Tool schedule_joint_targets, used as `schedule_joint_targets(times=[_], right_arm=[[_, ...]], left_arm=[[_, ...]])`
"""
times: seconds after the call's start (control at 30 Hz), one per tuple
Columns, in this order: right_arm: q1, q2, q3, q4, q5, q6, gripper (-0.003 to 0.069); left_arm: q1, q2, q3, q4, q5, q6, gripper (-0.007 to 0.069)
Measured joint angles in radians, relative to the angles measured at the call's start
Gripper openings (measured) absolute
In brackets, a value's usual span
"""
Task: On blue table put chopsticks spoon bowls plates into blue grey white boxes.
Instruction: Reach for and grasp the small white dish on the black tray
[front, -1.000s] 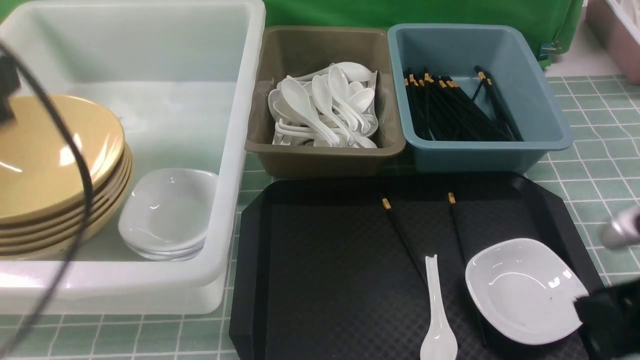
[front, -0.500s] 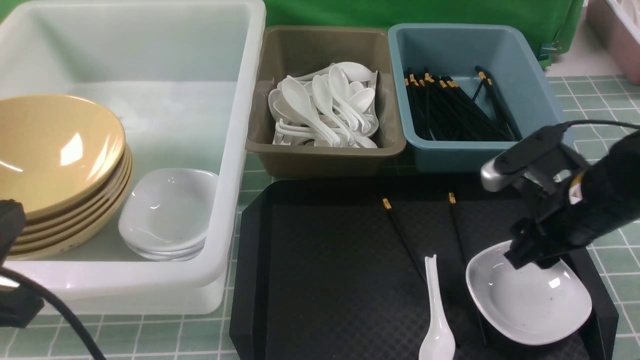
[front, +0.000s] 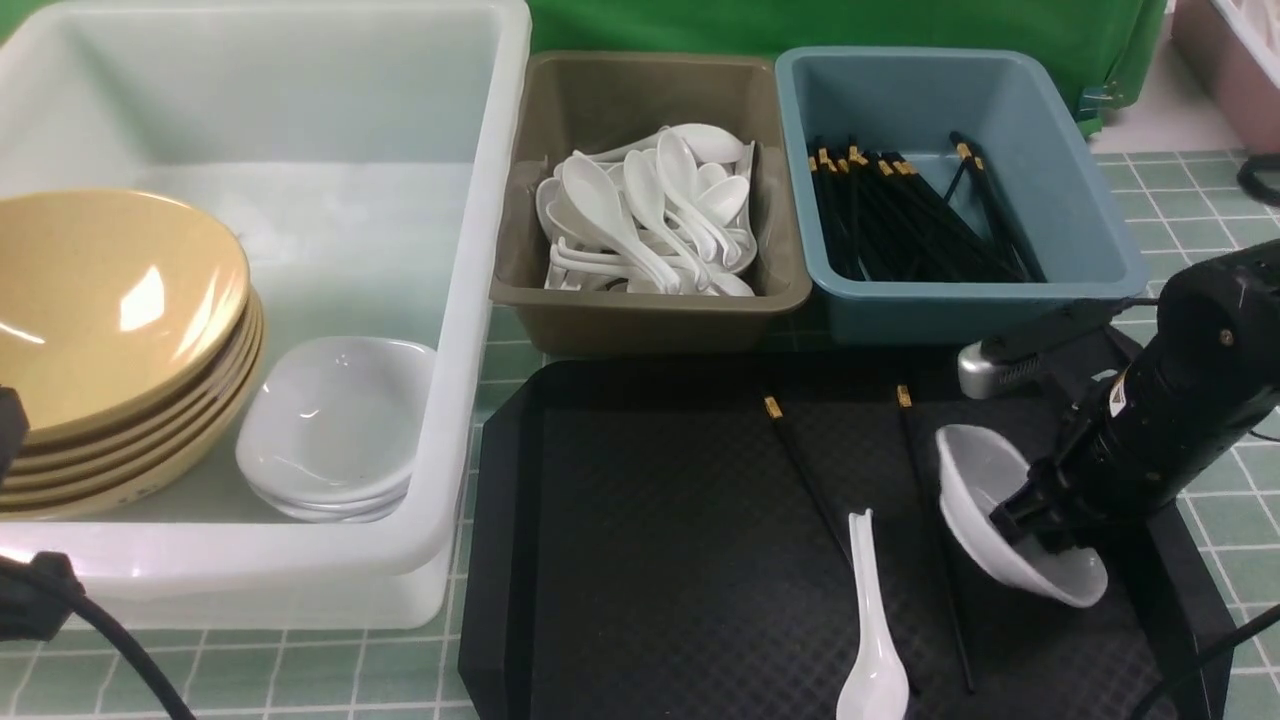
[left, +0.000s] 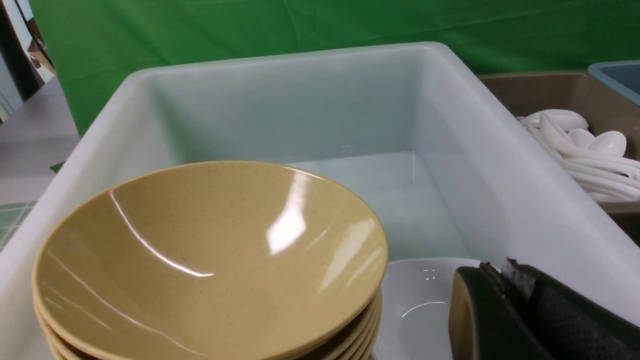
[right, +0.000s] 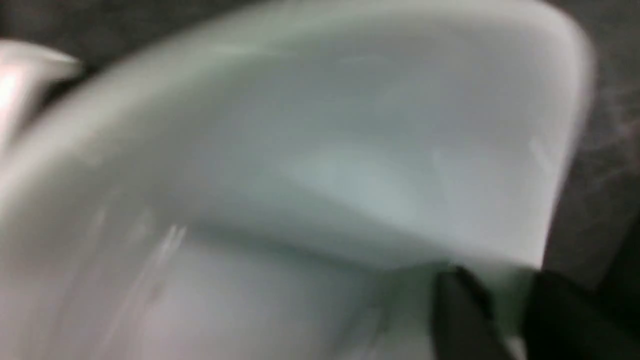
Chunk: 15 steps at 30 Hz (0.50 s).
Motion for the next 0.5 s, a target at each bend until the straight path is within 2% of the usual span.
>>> schedule_joint_targets(times=[0.03, 0.1, 0.33, 0.4, 0.5], right_arm=[[0.0, -0.016, -0.006, 0.017, 0.002, -0.004, 0.008], [0.0, -0.045, -0.02, 0.031, 0.002, -0.018, 0.0041], [0.0, -0.106, -0.041, 0.05, 0.017, -0.051, 0.0036], [0.0, -0.104, -0.041, 0.056, 0.03, -0.052, 0.0046], [0.0, -0.088, -0.041, 0.063, 0.033, -0.052, 0.0139]], left_arm=[[0.0, 0.0, 0.0, 0.0, -0.001, 0.0, 0.0003], [0.0, 0.0, 0.0, 0.0, -0.001, 0.0, 0.0003], [0.0, -0.001, 0.0, 0.0, -0.001, -0.001, 0.0003], [0.0, -0.001, 0.0, 0.0, -0.001, -0.001, 0.0003], [0.0, -0.001, 0.0, 0.0, -0.001, -0.002, 0.0003]])
